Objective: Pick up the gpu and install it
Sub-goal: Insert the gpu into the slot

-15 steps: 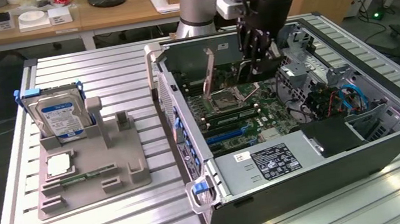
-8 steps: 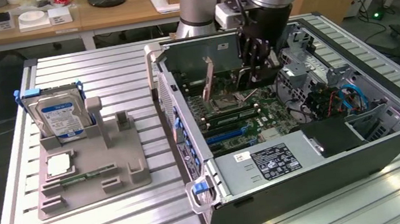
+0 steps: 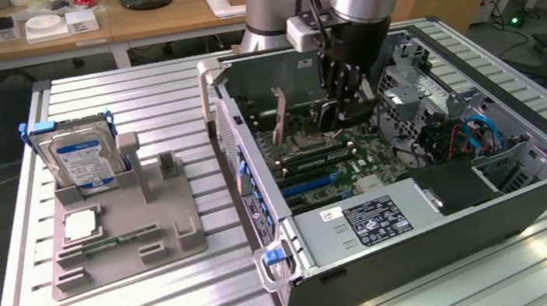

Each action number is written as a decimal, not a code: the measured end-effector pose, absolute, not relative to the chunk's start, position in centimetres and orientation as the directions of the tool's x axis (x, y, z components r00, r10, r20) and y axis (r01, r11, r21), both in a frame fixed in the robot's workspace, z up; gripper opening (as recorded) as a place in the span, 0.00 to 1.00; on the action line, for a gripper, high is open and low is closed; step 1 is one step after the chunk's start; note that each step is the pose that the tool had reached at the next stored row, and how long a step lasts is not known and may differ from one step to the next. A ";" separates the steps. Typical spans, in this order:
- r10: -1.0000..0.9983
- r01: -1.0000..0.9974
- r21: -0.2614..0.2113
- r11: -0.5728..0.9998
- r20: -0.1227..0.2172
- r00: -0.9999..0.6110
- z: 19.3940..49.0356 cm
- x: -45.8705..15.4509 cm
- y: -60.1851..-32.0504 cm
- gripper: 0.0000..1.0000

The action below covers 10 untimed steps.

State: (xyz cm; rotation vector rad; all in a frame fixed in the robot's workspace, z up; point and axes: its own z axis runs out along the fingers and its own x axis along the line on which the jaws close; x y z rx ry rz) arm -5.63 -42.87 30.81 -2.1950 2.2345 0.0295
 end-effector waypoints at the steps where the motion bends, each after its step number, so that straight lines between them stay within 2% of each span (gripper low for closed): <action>1: -1.000 -1.000 0.005 0.018 -0.020 -0.018 30.7 -5.7 -42.9 0.28; 10: -1.000 -1.000 -0.003 0.024 -0.020 -0.024 29.2 -6.1 -43.9 0.28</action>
